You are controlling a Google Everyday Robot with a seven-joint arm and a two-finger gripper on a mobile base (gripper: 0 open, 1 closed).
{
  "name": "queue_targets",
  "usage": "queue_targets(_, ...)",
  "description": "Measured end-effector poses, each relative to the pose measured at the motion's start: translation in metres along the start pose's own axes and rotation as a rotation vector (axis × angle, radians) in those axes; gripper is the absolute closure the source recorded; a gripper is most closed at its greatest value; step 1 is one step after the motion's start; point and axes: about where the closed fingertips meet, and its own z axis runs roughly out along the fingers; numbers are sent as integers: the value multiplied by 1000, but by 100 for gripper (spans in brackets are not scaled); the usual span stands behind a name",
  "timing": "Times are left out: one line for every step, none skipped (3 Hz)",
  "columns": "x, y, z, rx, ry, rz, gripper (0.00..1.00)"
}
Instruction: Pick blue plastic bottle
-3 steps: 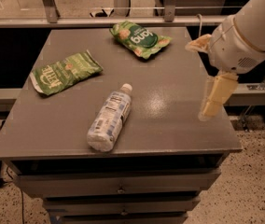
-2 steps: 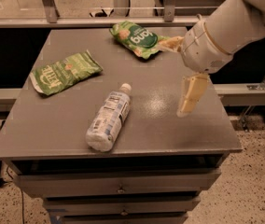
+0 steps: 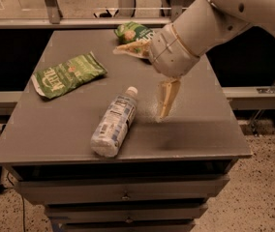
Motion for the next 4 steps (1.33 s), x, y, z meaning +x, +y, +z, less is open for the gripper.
queue_targets(-20, 2, 32, -71, -69, -138, 0)
queue_targets(-29, 10, 57, -138, -89, -240, 0)
queue_targets(-31, 20, 71, -188, -89, -291, 0)
queue_targets(-27, 32, 83, -239, -75, -312, 18)
